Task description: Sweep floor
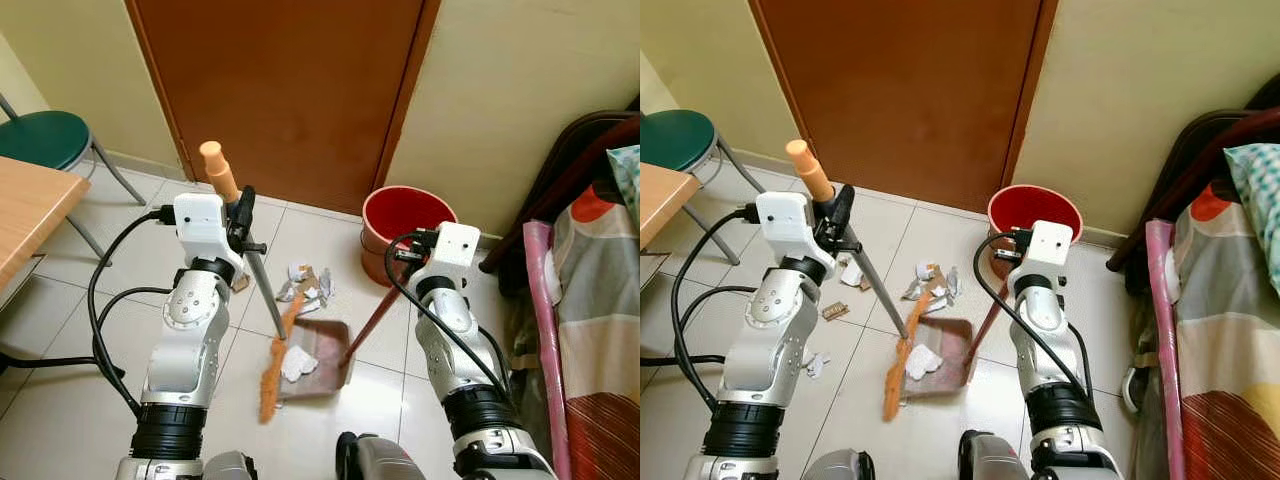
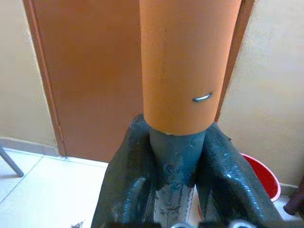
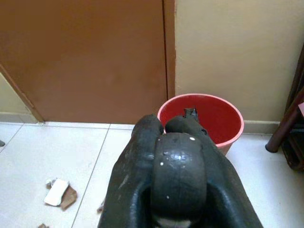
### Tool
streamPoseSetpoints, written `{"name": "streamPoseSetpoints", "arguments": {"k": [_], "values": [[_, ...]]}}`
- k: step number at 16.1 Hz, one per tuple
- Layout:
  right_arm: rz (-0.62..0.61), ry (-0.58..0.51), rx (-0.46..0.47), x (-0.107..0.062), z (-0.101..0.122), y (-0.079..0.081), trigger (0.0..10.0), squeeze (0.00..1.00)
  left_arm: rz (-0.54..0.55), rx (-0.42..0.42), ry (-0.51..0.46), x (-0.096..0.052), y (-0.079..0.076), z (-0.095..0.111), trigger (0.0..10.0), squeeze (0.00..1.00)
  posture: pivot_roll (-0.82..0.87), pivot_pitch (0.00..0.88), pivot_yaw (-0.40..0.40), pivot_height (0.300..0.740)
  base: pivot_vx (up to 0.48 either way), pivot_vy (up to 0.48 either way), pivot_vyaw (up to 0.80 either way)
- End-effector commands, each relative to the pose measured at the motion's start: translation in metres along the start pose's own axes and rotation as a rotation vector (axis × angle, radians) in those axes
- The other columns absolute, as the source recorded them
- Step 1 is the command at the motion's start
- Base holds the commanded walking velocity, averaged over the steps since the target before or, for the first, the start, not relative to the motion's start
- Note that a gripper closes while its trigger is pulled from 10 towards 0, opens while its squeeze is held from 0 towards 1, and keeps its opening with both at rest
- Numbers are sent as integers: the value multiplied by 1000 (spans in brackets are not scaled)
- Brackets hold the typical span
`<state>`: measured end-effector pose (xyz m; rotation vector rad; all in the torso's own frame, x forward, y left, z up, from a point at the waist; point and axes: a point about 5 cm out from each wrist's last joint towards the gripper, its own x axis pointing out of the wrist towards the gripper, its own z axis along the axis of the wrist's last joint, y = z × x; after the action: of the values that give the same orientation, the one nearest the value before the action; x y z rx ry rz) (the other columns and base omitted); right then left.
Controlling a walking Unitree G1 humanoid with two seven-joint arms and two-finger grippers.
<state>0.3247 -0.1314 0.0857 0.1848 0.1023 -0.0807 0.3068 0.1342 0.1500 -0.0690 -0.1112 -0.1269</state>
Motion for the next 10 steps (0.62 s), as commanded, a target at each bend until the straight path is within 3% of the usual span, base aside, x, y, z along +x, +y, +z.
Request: {"name": "streamPoseSetpoints", "arguments": {"k": [1, 2, 4, 7, 9, 10], "values": [[11, 6, 24, 1, 0, 1, 10000, 0, 51, 28, -29, -4, 14, 6, 10000, 0, -31, 97, -51, 740, 0, 0, 0], [11, 6, 24, 1, 0, 1, 10000, 0, 51, 28, -29, -4, 14, 6, 10000, 0, -31, 97, -51, 740, 0, 0, 0], [-9, -5, 44, 1, 4, -7, 10000, 0, 165, 79, -9, -12, 45, 1, 10000, 0, -22, 95, -40, 740, 0, 0, 0], [-24, -18, 50, 1, 6, -14, 10000, 0, 195, 92, 10, -19, 54, -3, 10000, 0, -17, 92, -35, 740, 0, 0, 0], [-78, -52, 72, -7, 9, -38, 10000, 0, 225, 109, 92, -43, 63, -24, 10000, 0, -8, 69, -27, 740, 0, 0, 0], [-87, -58, 85, -9, 9, -42, 10000, 0, 224, 111, 106, -46, 64, -27, 10000, 0, -8, 69, -27, 740, 0, 0, 0]]}}
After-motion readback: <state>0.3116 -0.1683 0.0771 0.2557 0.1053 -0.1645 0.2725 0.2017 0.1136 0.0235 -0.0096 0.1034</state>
